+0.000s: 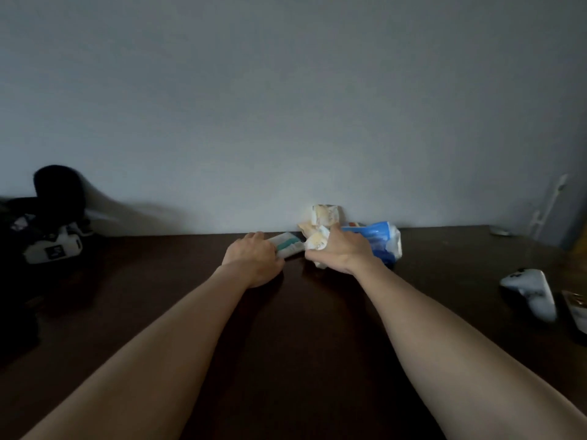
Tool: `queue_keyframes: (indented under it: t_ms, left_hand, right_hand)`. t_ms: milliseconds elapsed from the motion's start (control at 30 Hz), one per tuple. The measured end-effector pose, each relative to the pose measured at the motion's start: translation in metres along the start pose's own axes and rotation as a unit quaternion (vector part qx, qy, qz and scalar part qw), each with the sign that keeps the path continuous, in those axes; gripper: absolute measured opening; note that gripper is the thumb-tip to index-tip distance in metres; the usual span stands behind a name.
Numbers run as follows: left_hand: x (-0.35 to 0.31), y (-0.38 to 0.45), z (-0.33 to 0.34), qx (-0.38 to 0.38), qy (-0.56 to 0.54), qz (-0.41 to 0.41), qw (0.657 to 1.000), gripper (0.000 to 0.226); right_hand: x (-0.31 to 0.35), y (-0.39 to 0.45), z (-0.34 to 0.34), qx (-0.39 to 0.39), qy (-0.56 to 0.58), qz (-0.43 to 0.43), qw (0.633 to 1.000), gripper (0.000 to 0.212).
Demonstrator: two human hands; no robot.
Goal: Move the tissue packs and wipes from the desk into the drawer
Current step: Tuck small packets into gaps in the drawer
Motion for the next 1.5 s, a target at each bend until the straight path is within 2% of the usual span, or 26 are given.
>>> queue_keyframes:
  t_ms: [133,267,367,467,533,633,767,833,933,1067,1133,1200,1233,1300,1367,1433,1500]
  left_hand:
    - [-0.020,-0.058,-0.016,-0.004,0.010,0.011,1.000,0.048]
    - [-0.038,-0.134,-0.038,-0.030,0.028,0.016,0.999,0.046]
    - [-0.043,-0.198,-0.058,-0.054,-0.008,0.009,0.998,0.043]
    - [-0.040,-0.261,-0.071,-0.078,-0.042,-0.010,0.996,0.044]
    - [-0.040,-0.295,-0.078,-0.091,-0.037,-0.026,0.995,0.054]
    - [-0.051,-0.328,-0.089,-0.102,0.012,-0.057,0.993,0.065]
    - [-0.071,-0.355,-0.095,-0.103,-0.031,-0.068,0.992,0.050]
    - [-0.088,-0.374,-0.100,-0.134,-0.050,-0.039,0.989,0.051]
    - [-0.115,-0.419,-0.095,-0.200,-0.055,-0.007,0.978,0.069]
    - [-0.142,-0.483,-0.057,-0.265,-0.093,-0.025,0.959,0.084]
    - [-0.140,-0.508,-0.023,-0.241,-0.177,-0.075,0.951,0.087]
    - [-0.131,-0.531,0.024,-0.156,-0.238,-0.150,0.947,0.086]
    - [-0.125,-0.544,0.050,-0.100,-0.274,-0.197,0.936,0.083]
    - [-0.114,-0.572,0.096,-0.022,-0.356,-0.287,0.889,0.069]
    - [-0.107,-0.593,0.123,-0.001,-0.362,-0.337,0.869,0.057]
    - [-0.103,-0.605,0.140,0.003,-0.319,-0.341,0.884,0.050]
    - [-0.101,-0.618,0.157,0.006,-0.298,-0.345,0.890,0.045]
  right_hand:
    - [0.007,-0.065,-0.014,0.021,-0.006,-0.038,0.999,0.083]
    - [0.013,-0.141,-0.032,0.035,0.034,-0.085,0.995,0.067]
    - [0.013,-0.199,-0.047,0.027,0.039,-0.146,0.988,0.057]
    - [0.016,-0.255,-0.067,-0.011,0.112,-0.191,0.975,0.056]
    - [0.016,-0.288,-0.082,-0.037,0.188,-0.168,0.967,0.060]
    - [0.019,-0.329,-0.090,-0.021,0.256,-0.136,0.957,0.059]
    - [0.008,-0.380,-0.083,0.008,0.292,-0.131,0.947,0.062]
    - [-0.005,-0.399,-0.082,0.010,0.342,-0.109,0.933,0.062]
    - [-0.025,-0.436,-0.077,-0.015,0.457,-0.092,0.885,0.061]
    - [-0.052,-0.501,-0.054,-0.033,0.551,-0.120,0.825,0.054]
    - [-0.062,-0.528,-0.024,0.000,0.553,-0.141,0.821,0.057]
    - [-0.074,-0.547,0.021,0.068,0.536,-0.132,0.831,0.061]
    - [-0.081,-0.551,0.047,0.111,0.529,-0.109,0.834,0.062]
    - [-0.096,-0.558,0.100,0.190,0.508,-0.052,0.838,0.063]
    - [-0.102,-0.561,0.145,0.254,0.456,-0.010,0.853,0.064]
    - [-0.098,-0.566,0.184,0.329,0.393,0.025,0.858,0.067]
    - [-0.097,-0.576,0.218,0.403,0.354,0.039,0.843,0.071]
Point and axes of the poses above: each hand's wrist, its own y-axis towards the middle knuckle, its own z-axis out of the palm, x = y × z, the point moved 6 cm from there along y, towards the middle knuckle, and after that the axes turned 15 degrees about z, right-handed, at the moved point
